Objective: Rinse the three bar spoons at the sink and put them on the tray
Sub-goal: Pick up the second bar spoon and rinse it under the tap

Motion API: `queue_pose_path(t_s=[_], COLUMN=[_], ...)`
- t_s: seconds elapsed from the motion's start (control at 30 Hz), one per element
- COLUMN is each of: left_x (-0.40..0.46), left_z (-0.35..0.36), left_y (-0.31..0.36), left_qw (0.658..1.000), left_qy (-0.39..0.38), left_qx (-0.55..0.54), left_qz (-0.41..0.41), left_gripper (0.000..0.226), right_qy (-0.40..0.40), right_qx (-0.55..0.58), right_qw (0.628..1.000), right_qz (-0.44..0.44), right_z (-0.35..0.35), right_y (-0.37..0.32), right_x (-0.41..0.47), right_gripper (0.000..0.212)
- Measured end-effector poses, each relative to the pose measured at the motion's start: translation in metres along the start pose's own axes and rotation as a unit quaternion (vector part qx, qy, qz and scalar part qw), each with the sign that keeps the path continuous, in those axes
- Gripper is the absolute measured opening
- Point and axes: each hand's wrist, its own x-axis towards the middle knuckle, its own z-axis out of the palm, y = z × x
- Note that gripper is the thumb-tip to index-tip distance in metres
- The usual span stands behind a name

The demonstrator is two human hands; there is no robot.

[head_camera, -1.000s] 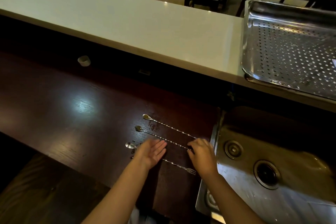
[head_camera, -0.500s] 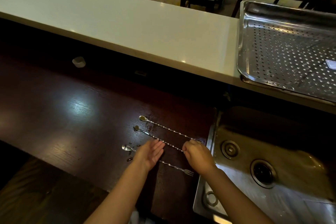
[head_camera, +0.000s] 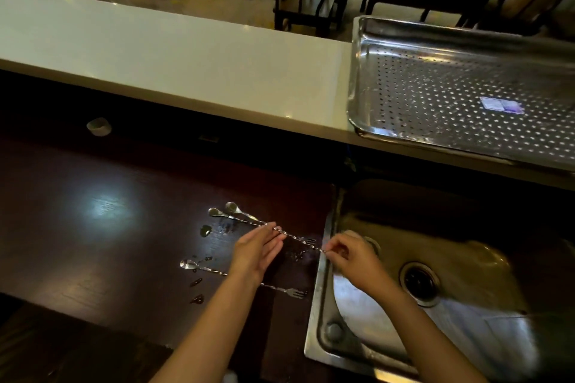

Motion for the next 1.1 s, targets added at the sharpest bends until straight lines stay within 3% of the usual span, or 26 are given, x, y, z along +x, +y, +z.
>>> queue_pose_path(t_s=[0.2,0.3,0.5,0.7,0.83,0.97,1.1], left_x=[-0.023,-0.036,-0.064,-0.084,-0.084,-0.085,-0.087], left_z=[0.069,0.109,0.182,0.240,0.258,0.262,0.259], left_y=[-0.037,-0.069,-0.151,-0.210,-0.227,-0.234,-0.241], left_qw=[0.998,0.995,0.989,0.984,0.986,0.990,0.988], left_qy=[-0.062,-0.092,-0.116,-0.123,-0.105,-0.094,-0.094], left_qx=[0.025,0.043,0.090,0.122,0.126,0.107,0.121], left_qz=[0.014,0.001,-0.034,-0.042,-0.020,-0.009,-0.002], left_gripper=[0.013,0.014,0.011,0.012,0.011,0.010,0.010], right_qy=[0.080,0.140,0.262,0.397,0.394,0.413,0.415], right_qx=[0.190,0.253,0.391,0.468,0.468,0.496,0.494], right_qw=[0.973,0.946,0.856,0.752,0.750,0.724,0.727], right_qz=[0.102,0.147,0.214,0.242,0.250,0.243,0.236], right_z=[-0.067,-0.099,-0.163,-0.212,-0.223,-0.222,-0.216], right_y=[0.049,0.078,0.151,0.205,0.222,0.229,0.239], right_x=[-0.049,-0.079,-0.137,-0.156,-0.154,-0.153,-0.162], right_gripper=[0.023,0.019,0.007,0.013,0.010,0.007,0.019])
